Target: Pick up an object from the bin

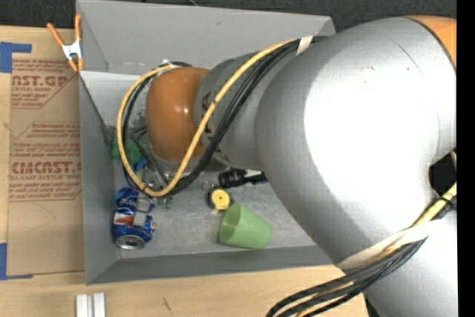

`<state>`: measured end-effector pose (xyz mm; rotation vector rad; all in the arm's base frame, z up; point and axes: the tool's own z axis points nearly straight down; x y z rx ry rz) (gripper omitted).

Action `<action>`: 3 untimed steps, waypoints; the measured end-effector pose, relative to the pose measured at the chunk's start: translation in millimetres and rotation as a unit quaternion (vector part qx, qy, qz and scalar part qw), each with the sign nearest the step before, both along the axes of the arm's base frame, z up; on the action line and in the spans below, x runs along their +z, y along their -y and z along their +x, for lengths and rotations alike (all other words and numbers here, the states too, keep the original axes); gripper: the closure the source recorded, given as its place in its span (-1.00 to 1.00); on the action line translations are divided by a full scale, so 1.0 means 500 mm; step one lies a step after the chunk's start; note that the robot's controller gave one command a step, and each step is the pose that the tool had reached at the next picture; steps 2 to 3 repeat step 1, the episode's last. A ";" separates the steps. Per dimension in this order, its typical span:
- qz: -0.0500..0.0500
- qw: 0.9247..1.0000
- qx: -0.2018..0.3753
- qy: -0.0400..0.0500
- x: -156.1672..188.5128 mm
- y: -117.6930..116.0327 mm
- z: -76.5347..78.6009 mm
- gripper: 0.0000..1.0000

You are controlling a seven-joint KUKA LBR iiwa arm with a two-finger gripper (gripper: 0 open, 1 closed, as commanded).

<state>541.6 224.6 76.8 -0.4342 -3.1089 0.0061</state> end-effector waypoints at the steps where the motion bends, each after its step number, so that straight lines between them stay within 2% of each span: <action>1: 0.004 1.000 -0.001 0.006 0.290 0.024 0.042 1.00; 3: 0.004 1.000 -0.001 0.006 0.290 0.024 0.042 1.00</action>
Offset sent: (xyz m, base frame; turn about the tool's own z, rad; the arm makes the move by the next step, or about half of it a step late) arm 0.0193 -0.0134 0.1399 0.0034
